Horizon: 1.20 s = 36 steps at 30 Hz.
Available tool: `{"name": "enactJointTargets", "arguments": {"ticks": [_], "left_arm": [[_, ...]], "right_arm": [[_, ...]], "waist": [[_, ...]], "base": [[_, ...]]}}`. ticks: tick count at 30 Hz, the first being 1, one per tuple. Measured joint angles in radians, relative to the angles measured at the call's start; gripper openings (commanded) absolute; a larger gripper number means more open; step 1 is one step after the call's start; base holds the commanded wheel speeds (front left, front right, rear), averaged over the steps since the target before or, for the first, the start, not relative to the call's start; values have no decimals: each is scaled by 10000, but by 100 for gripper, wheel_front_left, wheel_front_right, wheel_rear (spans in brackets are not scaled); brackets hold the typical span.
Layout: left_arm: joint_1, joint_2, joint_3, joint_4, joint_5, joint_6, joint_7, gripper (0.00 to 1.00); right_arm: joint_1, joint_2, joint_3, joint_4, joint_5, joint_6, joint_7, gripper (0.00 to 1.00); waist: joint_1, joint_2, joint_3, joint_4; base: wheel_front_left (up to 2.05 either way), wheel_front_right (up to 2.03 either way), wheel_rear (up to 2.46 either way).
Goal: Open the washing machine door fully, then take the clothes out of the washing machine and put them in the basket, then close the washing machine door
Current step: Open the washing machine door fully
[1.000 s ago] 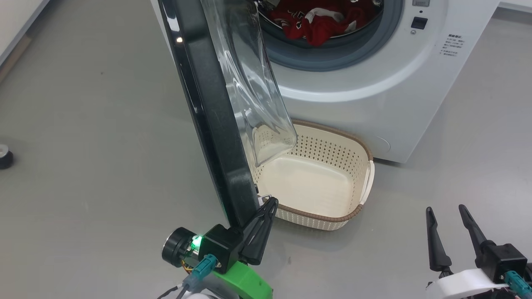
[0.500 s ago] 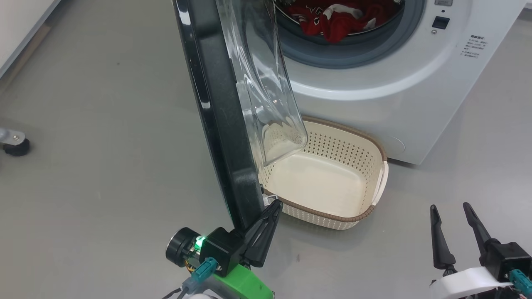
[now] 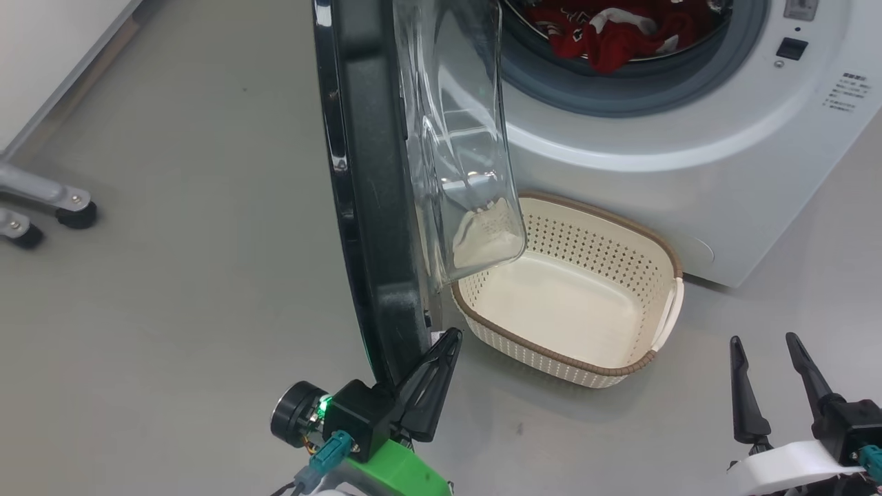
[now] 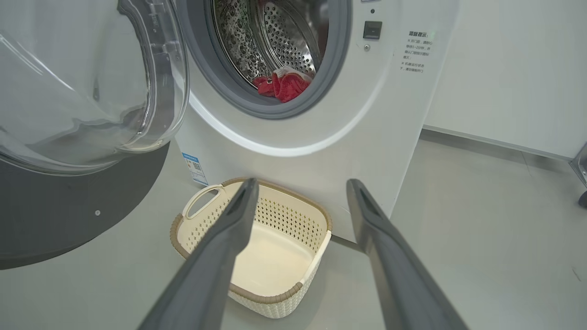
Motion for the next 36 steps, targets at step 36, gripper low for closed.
{"name": "enactJointTargets", "arguments": {"ticks": [36], "left_arm": [[504,151,4433,769,286,251,-606,0]], "right_arm": [[-471,-186,144,182,-255,399,0,100]], "waist": [[0,0,224,307]], "base": [[0,0,0]]}}
